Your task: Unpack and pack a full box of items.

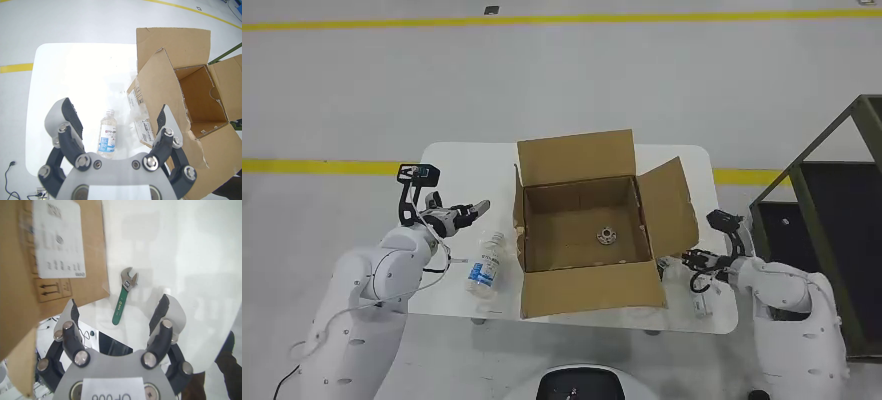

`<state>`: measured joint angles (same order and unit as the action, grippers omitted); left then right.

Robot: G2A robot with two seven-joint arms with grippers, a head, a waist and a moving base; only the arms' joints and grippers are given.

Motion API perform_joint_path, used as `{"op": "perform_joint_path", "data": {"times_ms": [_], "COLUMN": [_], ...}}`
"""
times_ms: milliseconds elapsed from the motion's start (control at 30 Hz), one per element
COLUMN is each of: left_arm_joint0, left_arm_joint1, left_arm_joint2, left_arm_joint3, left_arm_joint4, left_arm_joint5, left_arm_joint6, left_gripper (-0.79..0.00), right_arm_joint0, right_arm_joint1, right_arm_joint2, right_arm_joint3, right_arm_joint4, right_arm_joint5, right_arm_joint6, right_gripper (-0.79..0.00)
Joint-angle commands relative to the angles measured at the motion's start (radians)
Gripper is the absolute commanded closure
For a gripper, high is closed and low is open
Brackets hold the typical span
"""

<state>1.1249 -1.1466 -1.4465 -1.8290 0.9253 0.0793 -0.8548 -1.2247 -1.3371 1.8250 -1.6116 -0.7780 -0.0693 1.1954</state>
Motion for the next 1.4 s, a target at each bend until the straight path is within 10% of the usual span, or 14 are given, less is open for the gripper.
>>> {"op": "perform_joint_path", "data": {"times_ms": [0,133,433,700,1167,1367], "left_arm_joint0": [0.000,0.000,0.000,0.000,0.000,0.000], "left_arm_joint1": [0.000,0.000,0.000,0.000,0.000,0.000], "left_arm_joint2": [0.000,0.000,0.000,0.000,0.000,0.000], "left_arm_joint3": [0.000,0.000,0.000,0.000,0.000,0.000], "left_arm_joint4": [0.000,0.000,0.000,0.000,0.000,0.000], "left_arm_joint5": [0.000,0.000,0.000,0.000,0.000,0.000], "left_arm_joint6": [0.000,0.000,0.000,0.000,0.000,0.000], "left_gripper": [-0.785,-0.785,-0.785,-0.785,-0.785,-0.785], "right_arm_joint0": [0.007,0.019,0.006,0.022,0.139,0.148], "right_arm_joint1": [0.006,0.010,0.000,0.007,0.002,0.000], "right_arm_joint2": [0.054,0.128,0.097,-0.144,-0.557,-0.568], "right_arm_joint3": [-0.057,-0.170,-0.438,-0.473,-0.120,-0.099], "right_arm_joint4": [0.029,0.078,0.197,0.132,-0.322,-0.323], "right_arm_joint5": [0.044,0.172,0.282,0.173,0.149,0.140], "right_arm_joint6": [-0.038,-0.162,-0.436,-0.381,-0.396,-0.414], "right_gripper": [-0.763,0.000,0.000,0.000,0.000,0.000]}}
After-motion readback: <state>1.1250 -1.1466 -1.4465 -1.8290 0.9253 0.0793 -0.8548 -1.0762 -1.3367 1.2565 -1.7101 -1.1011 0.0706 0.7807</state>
